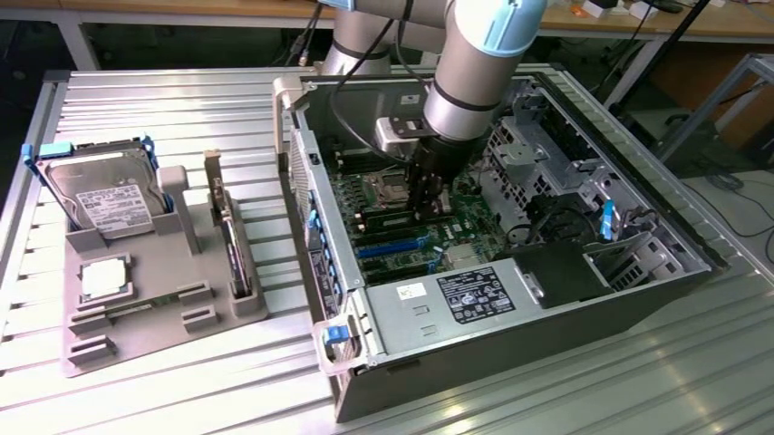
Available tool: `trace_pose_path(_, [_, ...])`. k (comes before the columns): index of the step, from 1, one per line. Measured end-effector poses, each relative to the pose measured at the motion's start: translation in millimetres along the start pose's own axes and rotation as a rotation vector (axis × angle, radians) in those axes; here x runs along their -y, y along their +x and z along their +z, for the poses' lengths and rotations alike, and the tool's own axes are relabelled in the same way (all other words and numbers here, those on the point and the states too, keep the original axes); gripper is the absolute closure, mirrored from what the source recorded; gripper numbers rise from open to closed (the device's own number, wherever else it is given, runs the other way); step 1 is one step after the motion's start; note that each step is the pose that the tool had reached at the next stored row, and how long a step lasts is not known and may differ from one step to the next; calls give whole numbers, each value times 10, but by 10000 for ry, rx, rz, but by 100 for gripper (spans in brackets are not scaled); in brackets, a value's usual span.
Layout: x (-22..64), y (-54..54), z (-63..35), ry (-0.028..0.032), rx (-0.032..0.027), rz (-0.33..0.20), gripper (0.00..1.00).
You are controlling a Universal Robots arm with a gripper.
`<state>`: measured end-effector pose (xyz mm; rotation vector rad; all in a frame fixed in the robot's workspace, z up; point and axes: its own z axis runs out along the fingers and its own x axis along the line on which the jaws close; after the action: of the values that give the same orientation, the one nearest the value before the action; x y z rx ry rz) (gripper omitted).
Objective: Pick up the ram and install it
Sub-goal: 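Insert the ram into the slot, then press down the ram until it locks into place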
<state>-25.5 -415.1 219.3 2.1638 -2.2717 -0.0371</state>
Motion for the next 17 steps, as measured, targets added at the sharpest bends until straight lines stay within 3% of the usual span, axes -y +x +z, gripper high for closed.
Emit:
trace_pose_path(1, [0, 0, -1, 0, -1, 0, 71])
trace_pose_path(3, [1, -2, -95, -17, -4, 12, 71])
trace_pose_path(5, [21, -21, -282, -32, -78, 35, 71])
trace_pose_path(6, [68, -26, -372, -36, -102, 38, 80])
trace_pose_path(8, [220, -34, -398, -38, -114, 38, 89])
trace_pose_path(10, [305, -38, -400, -37, -116, 38, 89])
trace_pose_path(12, [478, -51, -404, -45, -119, 35, 89])
trace_pose_path(17, [478, -51, -404, -45, -120, 33, 89])
